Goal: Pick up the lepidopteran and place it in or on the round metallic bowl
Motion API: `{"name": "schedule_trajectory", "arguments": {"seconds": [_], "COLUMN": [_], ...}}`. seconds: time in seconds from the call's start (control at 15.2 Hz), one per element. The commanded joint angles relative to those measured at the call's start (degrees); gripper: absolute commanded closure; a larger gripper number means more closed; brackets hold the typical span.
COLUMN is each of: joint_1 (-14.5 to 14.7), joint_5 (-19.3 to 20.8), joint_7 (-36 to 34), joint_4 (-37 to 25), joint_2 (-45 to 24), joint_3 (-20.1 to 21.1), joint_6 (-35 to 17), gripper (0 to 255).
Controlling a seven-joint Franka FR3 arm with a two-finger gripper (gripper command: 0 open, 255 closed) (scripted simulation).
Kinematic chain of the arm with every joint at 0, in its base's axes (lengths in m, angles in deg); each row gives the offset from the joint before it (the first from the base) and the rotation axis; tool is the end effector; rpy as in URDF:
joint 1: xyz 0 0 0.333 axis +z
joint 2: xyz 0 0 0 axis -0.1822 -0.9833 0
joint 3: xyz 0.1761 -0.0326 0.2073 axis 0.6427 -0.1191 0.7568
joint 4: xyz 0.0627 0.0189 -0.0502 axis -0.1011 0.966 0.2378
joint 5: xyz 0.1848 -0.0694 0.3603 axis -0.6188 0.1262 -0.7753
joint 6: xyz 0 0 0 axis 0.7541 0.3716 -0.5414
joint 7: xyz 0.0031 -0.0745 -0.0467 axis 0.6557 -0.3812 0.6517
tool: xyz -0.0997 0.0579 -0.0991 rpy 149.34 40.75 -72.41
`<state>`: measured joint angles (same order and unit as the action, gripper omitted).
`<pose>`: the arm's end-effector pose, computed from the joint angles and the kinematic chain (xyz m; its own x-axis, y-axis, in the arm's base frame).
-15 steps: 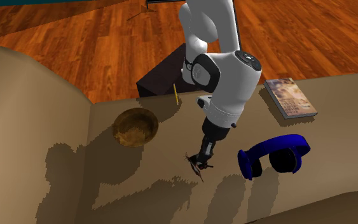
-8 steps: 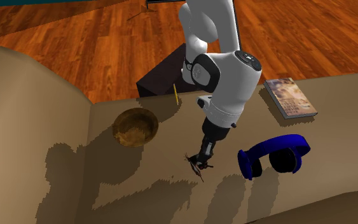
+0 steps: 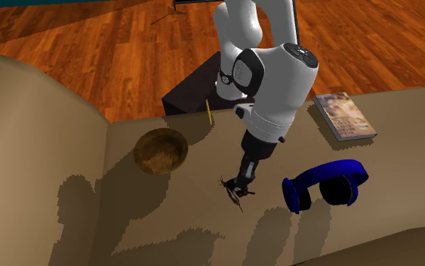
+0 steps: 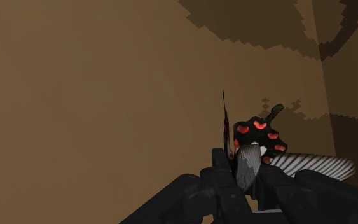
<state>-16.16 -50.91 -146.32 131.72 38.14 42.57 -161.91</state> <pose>0.4566 0.3409 0.2784 0.2886 -0.9475 0.1377 -0.8757 -0.3194 -0.3622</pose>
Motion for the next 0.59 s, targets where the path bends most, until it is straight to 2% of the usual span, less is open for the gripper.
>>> {"name": "schedule_trajectory", "arguments": {"seconds": [0.0, 0.26, 0.53], "joint_1": [-0.66, -0.26, 1.27], "joint_5": [-4.32, -11.67, -17.11], "joint_7": [3.25, 8.90, 13.24], "joint_4": [-0.33, -1.14, -2.38], "joint_2": [2.33, 6.47, 9.67], "joint_3": [0.67, 0.07, -1.76], "joint_6": [0.57, 2.05, 4.22], "gripper": [255, 255, 255]}}
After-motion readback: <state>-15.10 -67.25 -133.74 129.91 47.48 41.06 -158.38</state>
